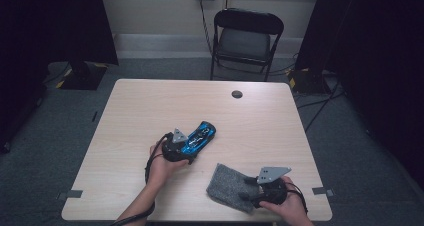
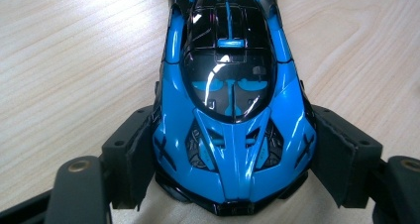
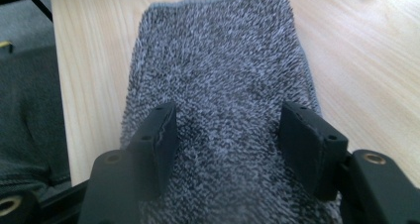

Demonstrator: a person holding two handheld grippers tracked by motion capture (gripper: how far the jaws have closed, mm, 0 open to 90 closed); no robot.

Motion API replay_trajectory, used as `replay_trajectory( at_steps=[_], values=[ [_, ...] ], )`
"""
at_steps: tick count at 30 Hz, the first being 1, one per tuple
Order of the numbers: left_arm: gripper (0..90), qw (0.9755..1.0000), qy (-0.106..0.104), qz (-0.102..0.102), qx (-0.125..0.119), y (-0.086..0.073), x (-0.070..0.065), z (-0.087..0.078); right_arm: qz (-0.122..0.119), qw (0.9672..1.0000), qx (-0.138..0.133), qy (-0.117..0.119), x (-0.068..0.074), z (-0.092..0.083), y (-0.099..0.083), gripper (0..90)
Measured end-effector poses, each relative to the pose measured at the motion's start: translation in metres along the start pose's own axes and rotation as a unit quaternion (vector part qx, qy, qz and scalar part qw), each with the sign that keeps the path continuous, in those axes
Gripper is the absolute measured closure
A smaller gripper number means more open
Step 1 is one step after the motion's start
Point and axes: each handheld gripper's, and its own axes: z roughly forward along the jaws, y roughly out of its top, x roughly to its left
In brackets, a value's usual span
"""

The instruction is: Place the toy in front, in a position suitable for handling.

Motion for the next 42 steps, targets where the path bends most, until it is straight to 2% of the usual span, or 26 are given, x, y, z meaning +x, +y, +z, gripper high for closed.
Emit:
replay_trajectory(
  at_steps=[7, 10, 14, 21, 26, 28, 29, 30, 33, 35, 39, 42],
  values=[
    [25.8, 1.0000, 0.000, 0.000, 0.000, 0.000, 0.000, 0.000, -0.001, 1.0000, 0.005, -0.004, 0.002, 0.004, -0.002, 39.9],
    [25.8, 1.0000, 0.000, 0.000, 0.000, 0.000, 0.000, 0.000, -0.009, 0.9998, 0.007, -0.019, 0.006, 0.006, -0.003, 40.7],
    [25.8, 1.0000, 0.000, 0.000, 0.000, 0.000, 0.000, 0.000, -0.003, 0.9994, 0.014, -0.032, 0.009, 0.008, -0.001, 42.2],
    [25.8, 1.0000, 0.002, 0.002, 0.000, 0.000, 0.000, 0.000, -0.004, 0.9991, 0.016, -0.038, 0.009, 0.008, -0.001, 46.3],
    [25.8, 1.0000, 0.003, 0.002, 0.000, 0.000, 0.000, 0.000, -0.002, 0.9989, 0.018, -0.044, 0.011, 0.009, 0.000, 52.8],
    [25.8, 1.0000, 0.003, 0.002, 0.000, 0.000, 0.000, 0.000, -0.004, 0.9988, 0.021, -0.044, 0.012, 0.009, 0.001, 60.8],
    [25.8, 1.0000, 0.003, 0.002, 0.000, 0.000, 0.000, 0.000, -0.004, 0.9988, 0.021, -0.044, 0.012, 0.009, 0.001, 60.8],
    [25.8, 1.0000, 0.003, 0.002, 0.000, 0.000, 0.000, 0.000, -0.001, 0.9988, 0.022, -0.045, 0.012, 0.010, 0.002, 65.7],
    [25.8, 1.0000, 0.003, 0.002, 0.000, 0.000, 0.000, 0.000, 0.006, 0.9986, 0.025, -0.047, 0.011, 0.010, 0.003, 70.1],
    [25.8, 1.0000, 0.003, 0.002, 0.000, 0.000, 0.000, 0.000, 0.014, 0.9978, 0.031, -0.056, 0.011, 0.010, 0.005, 75.3],
    [25.8, 1.0000, 0.003, 0.001, 0.000, 0.000, 0.000, 0.000, 0.016, 0.9967, 0.040, -0.068, 0.014, 0.011, 0.009, 78.0],
    [25.8, 1.0000, 0.003, 0.002, 0.000, 0.000, 0.000, 0.000, 0.032, 0.9964, 0.041, -0.067, 0.012, 0.011, 0.010, 79.9]
  ],
)
